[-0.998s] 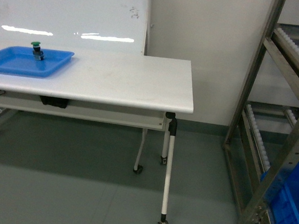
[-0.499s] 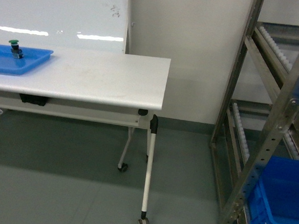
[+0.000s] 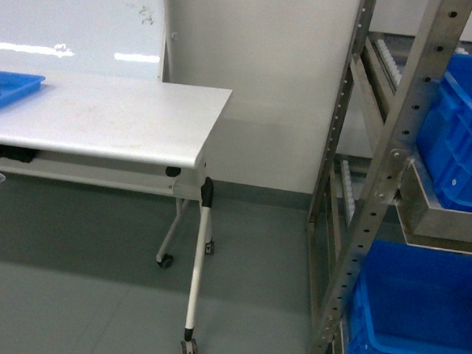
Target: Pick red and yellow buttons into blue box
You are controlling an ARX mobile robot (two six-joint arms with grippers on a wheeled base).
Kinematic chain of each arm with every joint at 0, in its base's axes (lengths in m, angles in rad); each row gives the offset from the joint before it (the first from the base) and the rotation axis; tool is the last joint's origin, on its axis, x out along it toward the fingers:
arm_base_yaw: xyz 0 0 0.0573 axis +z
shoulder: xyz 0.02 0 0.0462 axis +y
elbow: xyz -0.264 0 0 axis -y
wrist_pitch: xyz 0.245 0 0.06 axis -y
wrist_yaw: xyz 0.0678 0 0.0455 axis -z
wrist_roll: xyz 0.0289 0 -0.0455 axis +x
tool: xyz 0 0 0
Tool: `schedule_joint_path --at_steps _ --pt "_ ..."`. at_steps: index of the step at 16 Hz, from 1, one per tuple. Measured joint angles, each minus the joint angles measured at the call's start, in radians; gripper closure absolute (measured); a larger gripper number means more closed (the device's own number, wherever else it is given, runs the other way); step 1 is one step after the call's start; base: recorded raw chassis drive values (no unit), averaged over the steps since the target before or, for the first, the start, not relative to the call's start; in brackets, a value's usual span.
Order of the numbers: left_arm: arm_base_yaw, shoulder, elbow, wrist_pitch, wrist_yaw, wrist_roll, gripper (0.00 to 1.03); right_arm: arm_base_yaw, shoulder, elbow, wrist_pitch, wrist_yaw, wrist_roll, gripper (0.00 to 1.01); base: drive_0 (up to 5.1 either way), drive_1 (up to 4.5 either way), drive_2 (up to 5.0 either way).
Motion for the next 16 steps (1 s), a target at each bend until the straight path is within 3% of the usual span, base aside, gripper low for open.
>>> schedule_joint_path --at_steps 16 --pt "-0.001 -0.001 0.0 -0.001 0.0 -0.003 0.74 0.0 0.0 -0.001 -0.001 -0.003 0.0 0.75 4.5 -2.17 -2.2"
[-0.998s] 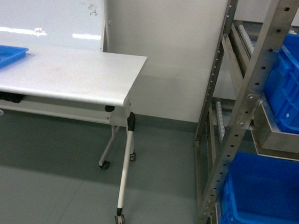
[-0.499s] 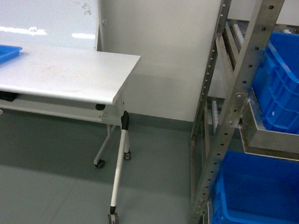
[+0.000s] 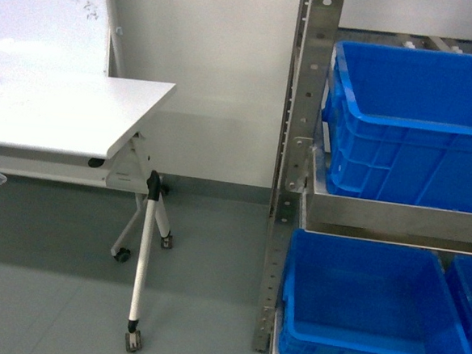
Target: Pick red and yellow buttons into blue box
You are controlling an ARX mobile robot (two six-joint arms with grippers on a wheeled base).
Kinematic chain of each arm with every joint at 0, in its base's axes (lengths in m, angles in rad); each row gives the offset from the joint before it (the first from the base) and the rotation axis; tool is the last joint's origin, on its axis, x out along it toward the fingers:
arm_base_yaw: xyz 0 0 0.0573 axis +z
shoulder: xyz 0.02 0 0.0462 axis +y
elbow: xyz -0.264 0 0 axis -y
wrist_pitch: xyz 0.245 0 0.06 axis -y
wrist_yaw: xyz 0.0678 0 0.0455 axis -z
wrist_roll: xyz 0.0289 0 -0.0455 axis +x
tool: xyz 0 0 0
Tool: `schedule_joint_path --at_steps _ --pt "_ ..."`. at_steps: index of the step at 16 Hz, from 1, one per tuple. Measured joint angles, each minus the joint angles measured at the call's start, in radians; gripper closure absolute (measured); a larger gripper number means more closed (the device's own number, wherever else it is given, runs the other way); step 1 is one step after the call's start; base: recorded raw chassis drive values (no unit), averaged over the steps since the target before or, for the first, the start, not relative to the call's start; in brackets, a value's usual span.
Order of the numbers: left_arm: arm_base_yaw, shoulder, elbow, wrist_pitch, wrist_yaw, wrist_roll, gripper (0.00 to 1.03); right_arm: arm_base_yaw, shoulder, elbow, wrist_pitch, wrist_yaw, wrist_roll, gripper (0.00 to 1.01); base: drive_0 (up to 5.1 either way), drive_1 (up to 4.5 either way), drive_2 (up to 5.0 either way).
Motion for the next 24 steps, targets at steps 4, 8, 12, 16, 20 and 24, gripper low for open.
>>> schedule_joint_path --at_steps 4,8,12,16,20,24 --pt "0.0 0.0 0.0 0.001 -0.001 0.0 0.74 0.0 0.0 0.0 0.002 0.0 0.0 0.75 4.9 -2.24 -2.2" --pt "0.0 0.0 0.0 0.001 -0.001 0.0 0.74 -0.001 0.0 0.0 0.0 0.001 0.0 0.75 4.9 -2.24 -2.2" --pt "0.0 0.0 0.0 0.001 0.0 0.0 0.74 -0.001 0.0 0.0 0.001 0.002 0.0 0.75 4.9 -2.24 -2.2" --pt "0.0 0.0 0.0 0.002 -0.001 0.0 0.74 0.0 0.0 0.0 0.001 0.001 0.0 0.75 4.8 -2.3 -2.3" --pt "0.0 0.0 0.0 0.0 0.0 0.0 0.74 0.0 0.0 0.0 0.002 0.001 0.0 0.75 5.0 -2.32 -2.3" --pt "0.0 0.0 0.0 0.0 0.0 0.0 0.74 0.0 0.0 0.0 0.001 0.001 0.0 0.75 5.0 -2.38 -2.4"
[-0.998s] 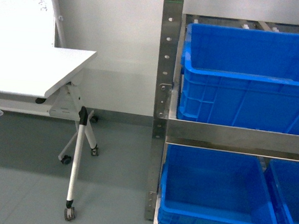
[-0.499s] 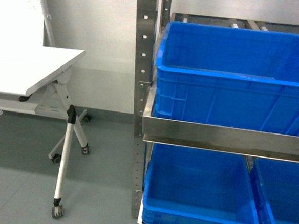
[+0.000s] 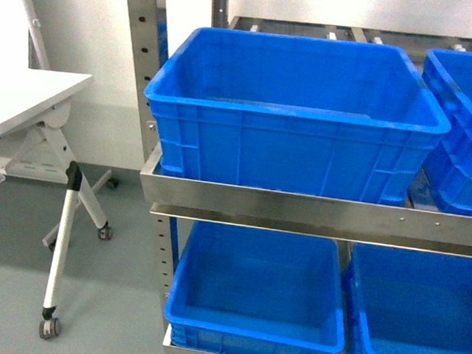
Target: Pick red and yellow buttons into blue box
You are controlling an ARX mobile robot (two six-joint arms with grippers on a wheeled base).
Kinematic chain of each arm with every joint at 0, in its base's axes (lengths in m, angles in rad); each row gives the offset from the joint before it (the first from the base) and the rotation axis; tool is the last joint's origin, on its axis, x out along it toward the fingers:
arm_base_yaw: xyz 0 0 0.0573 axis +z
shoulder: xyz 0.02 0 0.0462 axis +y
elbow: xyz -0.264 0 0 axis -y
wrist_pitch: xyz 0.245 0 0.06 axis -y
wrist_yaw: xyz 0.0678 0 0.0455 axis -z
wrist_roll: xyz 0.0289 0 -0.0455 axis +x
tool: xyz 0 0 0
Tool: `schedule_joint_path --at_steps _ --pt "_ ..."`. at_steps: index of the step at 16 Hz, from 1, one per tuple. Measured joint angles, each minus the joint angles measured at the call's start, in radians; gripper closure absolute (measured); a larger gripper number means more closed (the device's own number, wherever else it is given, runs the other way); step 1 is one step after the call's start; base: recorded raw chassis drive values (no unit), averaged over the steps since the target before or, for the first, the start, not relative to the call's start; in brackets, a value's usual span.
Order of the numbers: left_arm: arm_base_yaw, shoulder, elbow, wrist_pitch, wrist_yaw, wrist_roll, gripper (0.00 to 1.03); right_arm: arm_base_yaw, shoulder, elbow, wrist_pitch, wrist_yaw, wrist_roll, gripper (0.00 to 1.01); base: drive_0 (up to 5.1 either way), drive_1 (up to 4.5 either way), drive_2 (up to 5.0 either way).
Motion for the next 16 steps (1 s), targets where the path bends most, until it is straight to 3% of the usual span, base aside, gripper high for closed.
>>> schedule_joint_path --at_steps 16 --pt "0.0 0.0 0.0 0.001 0.0 -0.001 0.74 -0.001 0.0 0.0 0.0 0.002 0.0 0.75 4.9 -2.49 -2.2"
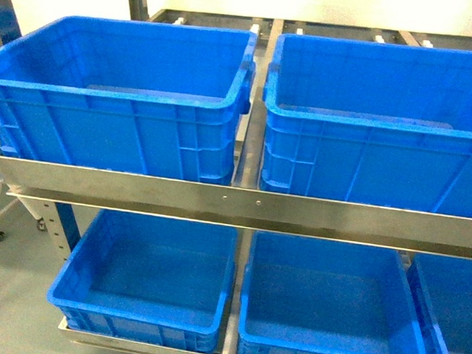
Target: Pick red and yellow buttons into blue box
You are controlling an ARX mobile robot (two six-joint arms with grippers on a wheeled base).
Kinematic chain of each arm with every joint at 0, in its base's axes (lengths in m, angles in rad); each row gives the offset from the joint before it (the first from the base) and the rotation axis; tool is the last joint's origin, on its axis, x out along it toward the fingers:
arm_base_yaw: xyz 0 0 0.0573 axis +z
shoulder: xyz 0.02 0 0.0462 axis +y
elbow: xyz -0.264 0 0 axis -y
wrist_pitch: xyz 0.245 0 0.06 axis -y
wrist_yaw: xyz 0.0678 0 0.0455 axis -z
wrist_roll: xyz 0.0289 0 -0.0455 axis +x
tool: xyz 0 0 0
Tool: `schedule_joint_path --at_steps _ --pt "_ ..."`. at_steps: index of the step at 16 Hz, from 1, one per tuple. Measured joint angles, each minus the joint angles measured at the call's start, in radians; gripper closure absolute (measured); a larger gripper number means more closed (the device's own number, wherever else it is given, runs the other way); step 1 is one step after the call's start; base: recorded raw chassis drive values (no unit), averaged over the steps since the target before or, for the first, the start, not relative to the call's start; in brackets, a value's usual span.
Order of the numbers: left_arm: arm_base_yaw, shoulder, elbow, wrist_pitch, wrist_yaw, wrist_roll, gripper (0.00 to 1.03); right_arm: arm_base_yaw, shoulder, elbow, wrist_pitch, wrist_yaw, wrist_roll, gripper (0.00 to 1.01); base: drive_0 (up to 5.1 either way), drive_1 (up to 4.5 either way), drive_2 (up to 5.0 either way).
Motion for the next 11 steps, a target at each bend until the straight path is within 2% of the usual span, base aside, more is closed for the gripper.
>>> schedule_joint_path --at_steps 5,11 --pt "-0.001 0.001 -0.001 0.0 0.002 -0.002 0.74 0.0 0.0 0.0 -0.001 0.004 0.0 0.75 0.1 0.25 -0.1" --pt "0.001 -0.001 -0.001 0.0 0.001 -0.002 0.74 0.001 0.0 0.0 0.0 -0.002 0.0 0.75 2.7 2.01 -5.0"
